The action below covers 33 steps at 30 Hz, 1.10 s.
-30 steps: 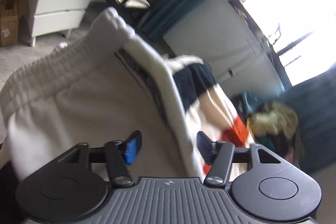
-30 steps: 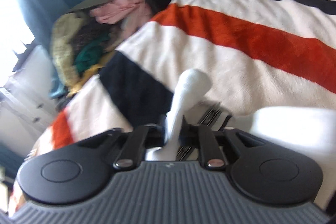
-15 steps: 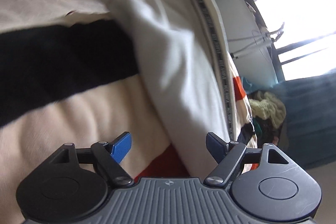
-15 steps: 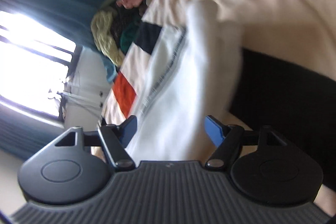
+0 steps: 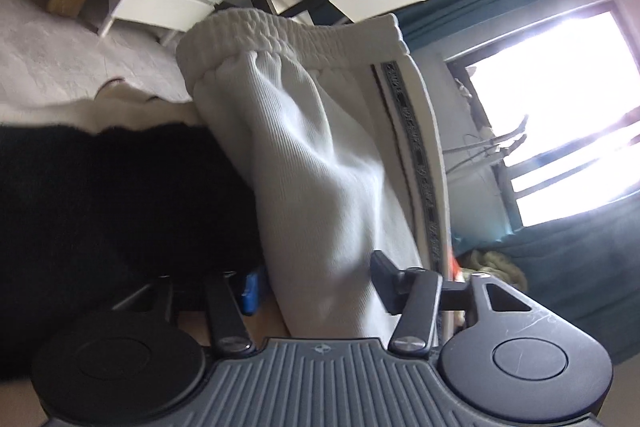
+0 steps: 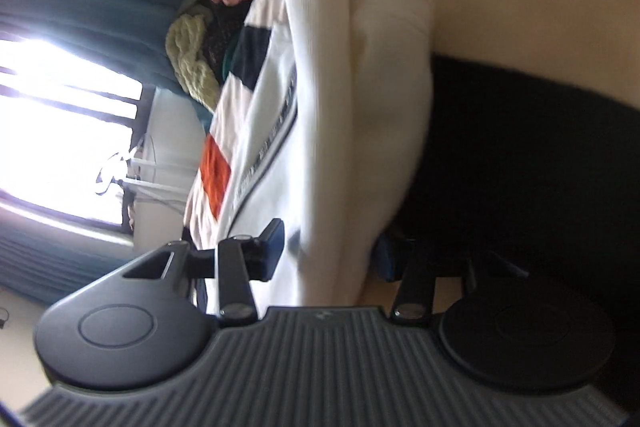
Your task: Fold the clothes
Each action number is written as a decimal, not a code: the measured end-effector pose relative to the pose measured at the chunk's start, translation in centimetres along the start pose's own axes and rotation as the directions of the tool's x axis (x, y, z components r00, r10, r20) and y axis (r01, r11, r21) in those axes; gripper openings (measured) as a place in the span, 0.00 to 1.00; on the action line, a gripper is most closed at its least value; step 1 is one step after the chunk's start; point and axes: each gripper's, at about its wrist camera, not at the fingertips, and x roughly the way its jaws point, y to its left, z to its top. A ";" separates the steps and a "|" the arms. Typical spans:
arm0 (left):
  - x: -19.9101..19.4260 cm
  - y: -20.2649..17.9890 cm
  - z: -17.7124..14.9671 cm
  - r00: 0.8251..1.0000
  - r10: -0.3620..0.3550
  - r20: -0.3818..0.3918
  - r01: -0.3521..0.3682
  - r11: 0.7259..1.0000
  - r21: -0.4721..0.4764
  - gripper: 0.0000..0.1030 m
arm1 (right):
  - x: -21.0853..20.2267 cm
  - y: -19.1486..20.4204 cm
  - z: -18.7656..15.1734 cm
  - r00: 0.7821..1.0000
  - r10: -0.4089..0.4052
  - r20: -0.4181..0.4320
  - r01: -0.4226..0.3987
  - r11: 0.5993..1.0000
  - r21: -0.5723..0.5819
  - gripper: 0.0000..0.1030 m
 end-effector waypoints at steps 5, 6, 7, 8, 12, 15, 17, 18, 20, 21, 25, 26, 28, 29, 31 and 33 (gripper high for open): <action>1.0 1.0 1.9 0.998 -0.022 0.052 0.023 1.000 -0.011 0.21 | 0.6 -0.3 1.4 0.996 0.000 0.086 -0.001 1.000 0.005 0.34; 1.0 1.2 2.1 0.997 -0.033 0.066 0.033 0.999 -0.012 0.18 | 0.7 -0.3 1.6 0.995 -0.001 0.102 0.001 1.000 0.003 0.31; 0.9 1.5 2.3 0.996 -0.042 0.078 0.044 0.999 -0.020 0.12 | 0.8 -0.3 1.8 0.993 -0.003 0.117 0.003 1.000 0.000 0.25; 0.8 1.5 2.5 0.995 -0.050 0.091 0.053 0.998 -0.024 0.09 | 0.8 -0.3 2.0 0.991 -0.005 0.133 0.005 1.000 -0.002 0.23; -0.8 1.0 2.7 0.985 -0.076 0.152 0.078 0.997 -0.003 0.08 | 0.8 0.0 2.7 0.981 -0.008 0.192 0.011 1.000 -0.014 0.12; -2.7 0.8 3.0 0.979 -0.117 0.169 0.117 0.993 0.006 0.08 | -1.7 1.2 2.0 0.977 0.004 0.215 0.006 0.999 -0.045 0.11; -3.8 1.1 3.3 0.977 -0.133 0.166 0.134 0.991 0.007 0.08 | -3.5 1.7 1.8 0.977 0.019 0.213 -0.006 0.998 -0.062 0.11; -4.7 1.1 3.3 0.977 -0.137 0.164 0.138 0.990 0.008 0.08 | -4.7 1.6 1.8 0.978 0.024 0.209 -0.011 0.998 -0.065 0.11; -6.8 0.8 3.0 0.978 -0.134 0.162 0.133 0.991 0.017 0.07 | -6.9 1.5 1.9 0.979 0.033 0.201 -0.022 0.998 -0.058 0.11; -7.6 0.8 3.1 0.977 -0.136 0.164 0.136 0.991 0.012 0.07 | -8.0 1.5 1.9 0.980 0.037 0.197 -0.027 0.998 -0.054 0.11; -11.3 1.6 3.4 0.969 -0.164 0.186 0.172 0.985 -0.030 0.07 | -12.6 0.5 1.2 0.981 0.033 0.193 -0.028 0.999 -0.029 0.10; -12.1 1.7 3.4 0.969 -0.163 0.187 0.171 0.985 -0.032 0.07 | -13.6 0.1 0.8 0.982 0.019 0.187 -0.016 1.000 -0.015 0.10; -13.3 2.0 3.3 0.974 -0.144 0.173 0.154 0.987 -0.045 0.07 | -15.5 -1.1 0.0 0.986 -0.013 0.164 0.008 0.999 0.032 0.10; -13.6 2.5 3.5 0.980 -0.128 0.155 0.140 0.988 -0.066 0.08 | -16.2 -1.7 -0.4 0.989 -0.036 0.145 0.029 0.998 0.055 0.10; -14.1 3.4 3.7 0.988 -0.098 0.121 0.111 0.988 -0.109 0.08 | -16.9 -3.3 -1.0 0.992 -0.074 0.107 0.060 0.990 0.125 0.11; -14.4 4.5 3.9 0.993 -0.071 0.095 0.083 0.988 -0.129 0.09 | -16.9 -4.8 -1.2 0.993 -0.095 0.072 0.079 0.978 0.193 0.11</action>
